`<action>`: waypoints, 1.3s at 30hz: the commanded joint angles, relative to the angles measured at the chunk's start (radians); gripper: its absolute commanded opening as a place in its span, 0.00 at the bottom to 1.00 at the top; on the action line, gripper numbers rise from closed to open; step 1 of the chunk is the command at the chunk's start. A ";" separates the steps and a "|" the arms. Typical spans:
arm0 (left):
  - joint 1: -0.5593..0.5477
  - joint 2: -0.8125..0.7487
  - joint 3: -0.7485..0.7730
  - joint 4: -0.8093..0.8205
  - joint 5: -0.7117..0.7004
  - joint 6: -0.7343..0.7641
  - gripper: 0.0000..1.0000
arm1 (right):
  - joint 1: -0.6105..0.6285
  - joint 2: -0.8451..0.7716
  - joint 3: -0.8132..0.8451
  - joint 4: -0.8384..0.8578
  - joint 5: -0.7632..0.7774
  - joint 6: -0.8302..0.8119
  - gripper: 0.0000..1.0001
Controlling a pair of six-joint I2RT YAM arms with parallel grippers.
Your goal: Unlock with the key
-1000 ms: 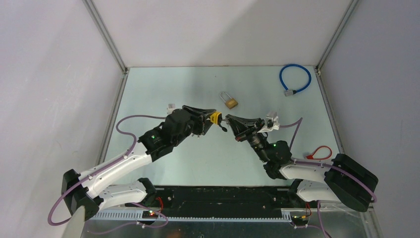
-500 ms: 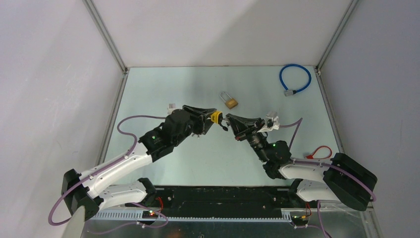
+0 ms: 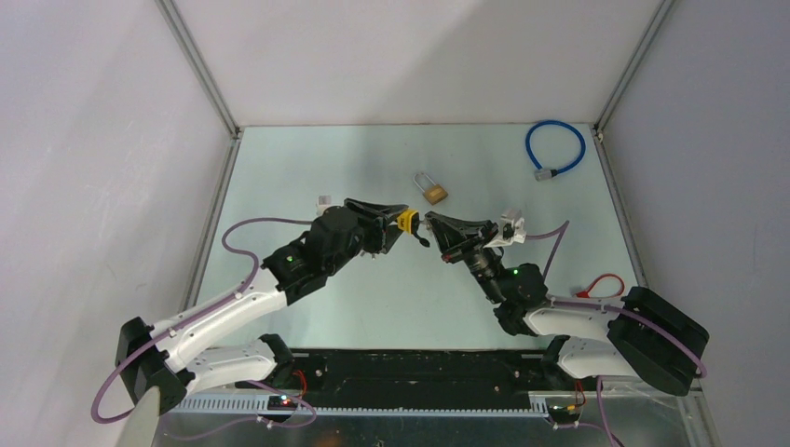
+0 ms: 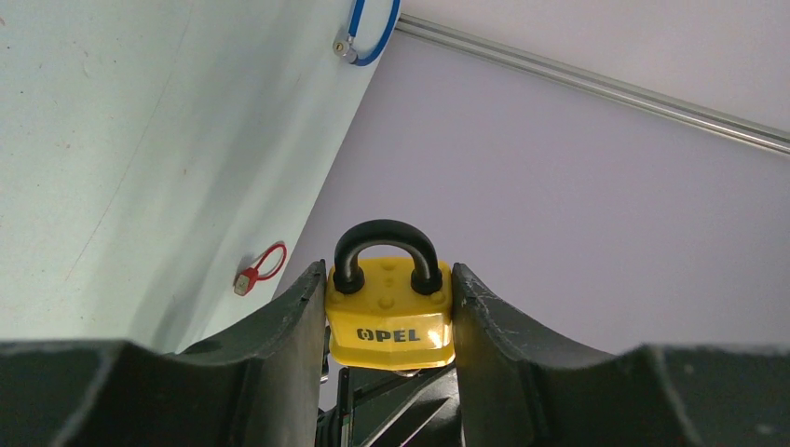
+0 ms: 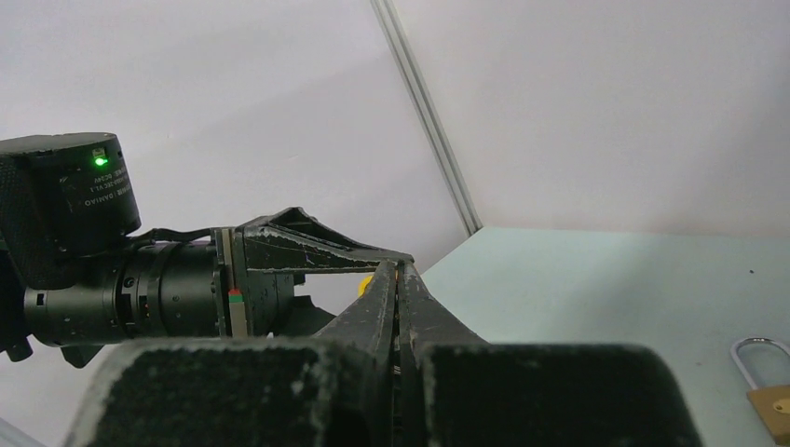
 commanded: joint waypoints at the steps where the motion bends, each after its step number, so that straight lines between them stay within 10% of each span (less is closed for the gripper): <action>1: 0.003 -0.016 0.007 0.088 0.006 -0.027 0.00 | 0.001 0.015 0.041 0.052 0.029 -0.025 0.00; 39: 0.004 -0.069 -0.028 0.295 -0.001 -0.088 0.00 | -0.011 0.182 0.087 0.060 -0.029 0.097 0.00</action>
